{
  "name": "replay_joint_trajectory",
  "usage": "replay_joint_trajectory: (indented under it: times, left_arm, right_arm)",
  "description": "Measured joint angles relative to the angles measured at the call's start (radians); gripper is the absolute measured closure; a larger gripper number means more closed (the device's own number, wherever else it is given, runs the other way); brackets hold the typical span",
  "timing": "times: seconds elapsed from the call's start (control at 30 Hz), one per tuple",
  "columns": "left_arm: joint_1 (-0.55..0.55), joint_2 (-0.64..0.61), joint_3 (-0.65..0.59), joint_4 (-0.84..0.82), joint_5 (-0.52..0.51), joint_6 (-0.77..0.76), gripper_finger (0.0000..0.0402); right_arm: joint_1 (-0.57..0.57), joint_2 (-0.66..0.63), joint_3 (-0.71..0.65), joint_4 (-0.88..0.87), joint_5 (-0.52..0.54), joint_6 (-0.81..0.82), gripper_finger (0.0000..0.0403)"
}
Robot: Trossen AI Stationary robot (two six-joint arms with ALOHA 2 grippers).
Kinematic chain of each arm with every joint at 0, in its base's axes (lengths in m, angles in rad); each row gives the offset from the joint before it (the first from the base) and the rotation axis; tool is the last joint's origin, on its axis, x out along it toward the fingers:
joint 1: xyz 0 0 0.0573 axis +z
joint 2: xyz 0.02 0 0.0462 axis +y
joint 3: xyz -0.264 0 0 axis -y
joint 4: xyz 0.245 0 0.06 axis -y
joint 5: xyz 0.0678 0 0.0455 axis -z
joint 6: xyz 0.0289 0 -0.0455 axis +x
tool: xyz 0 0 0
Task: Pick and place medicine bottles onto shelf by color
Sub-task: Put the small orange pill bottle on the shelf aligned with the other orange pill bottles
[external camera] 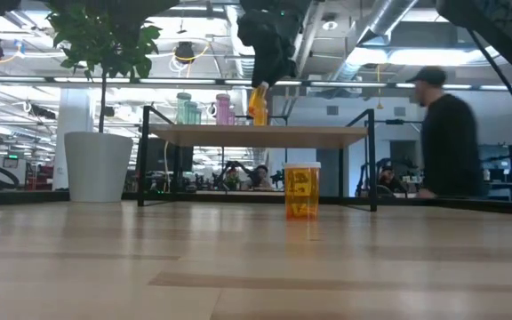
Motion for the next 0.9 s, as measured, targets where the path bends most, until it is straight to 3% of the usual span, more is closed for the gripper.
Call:
replay_joint_trajectory:
  times: [0.53, 0.9]
  left_arm:
    - [0.000, 0.000, 0.000, 0.001, 0.000, -0.002, 0.0235]
    - [0.000, 0.000, 0.000, 0.001, 0.000, -0.004, 0.0235]
  right_arm:
    - [-0.031, 0.030, 0.000, -0.016, 0.002, -0.005, 0.0246]
    - [-0.034, 0.028, 0.000, -0.015, 0.002, -0.007, 0.0212]
